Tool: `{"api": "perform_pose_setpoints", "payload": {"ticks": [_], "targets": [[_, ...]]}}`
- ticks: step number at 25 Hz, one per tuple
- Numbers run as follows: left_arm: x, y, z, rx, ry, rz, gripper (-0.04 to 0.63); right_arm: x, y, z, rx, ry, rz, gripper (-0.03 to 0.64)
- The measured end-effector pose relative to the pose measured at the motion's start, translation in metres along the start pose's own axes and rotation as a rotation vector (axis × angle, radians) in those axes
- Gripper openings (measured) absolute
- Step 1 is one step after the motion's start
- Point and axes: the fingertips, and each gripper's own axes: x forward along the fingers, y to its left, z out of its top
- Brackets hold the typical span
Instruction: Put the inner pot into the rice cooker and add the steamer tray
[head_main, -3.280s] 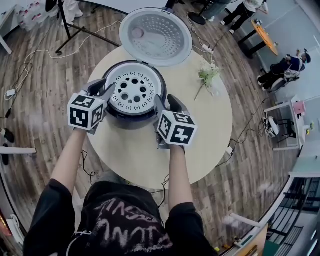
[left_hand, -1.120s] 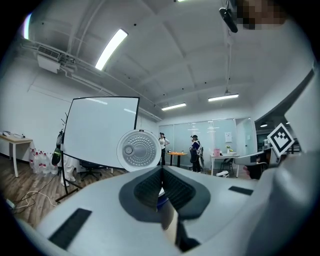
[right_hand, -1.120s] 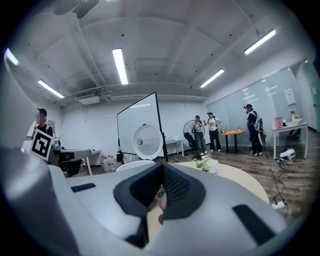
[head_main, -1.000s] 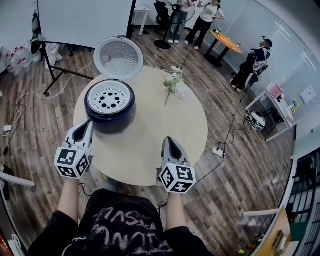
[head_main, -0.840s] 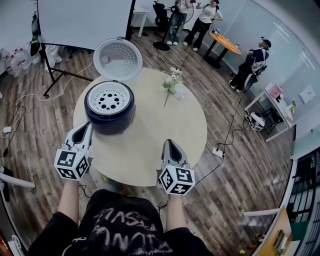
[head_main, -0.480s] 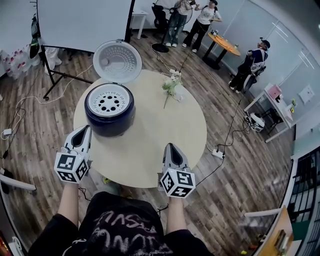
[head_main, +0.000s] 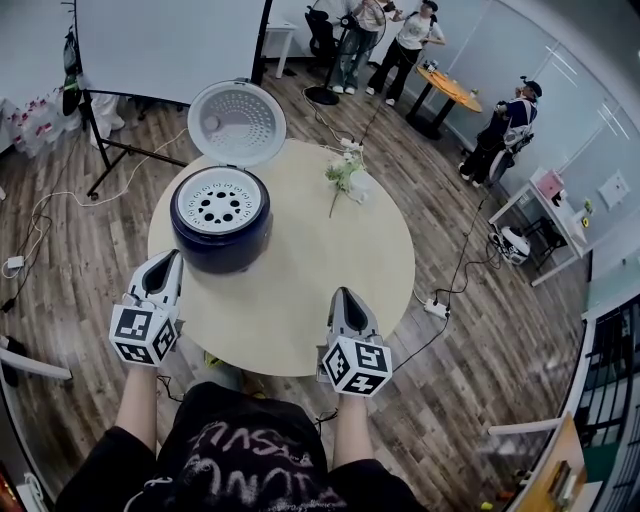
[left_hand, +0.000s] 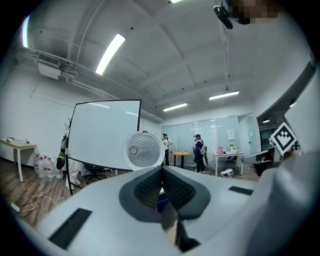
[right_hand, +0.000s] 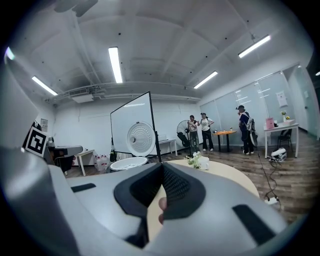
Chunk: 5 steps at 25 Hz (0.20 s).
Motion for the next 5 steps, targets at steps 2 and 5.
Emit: {"api": "perform_pose_setpoints", "payload": {"ticks": [2,5], "targets": [[0.0005,0.0023,-0.0011,-0.008,0.0,0.002,0.012,0.0008,-0.0012,-0.0021,0.005,0.004,-0.004,0.004],[0.0023,0.0074,-0.0029,-0.009,0.008,0.011,0.012,0.0041,-0.0024,-0.0043,0.002,0.011,-0.011,0.003]]}}
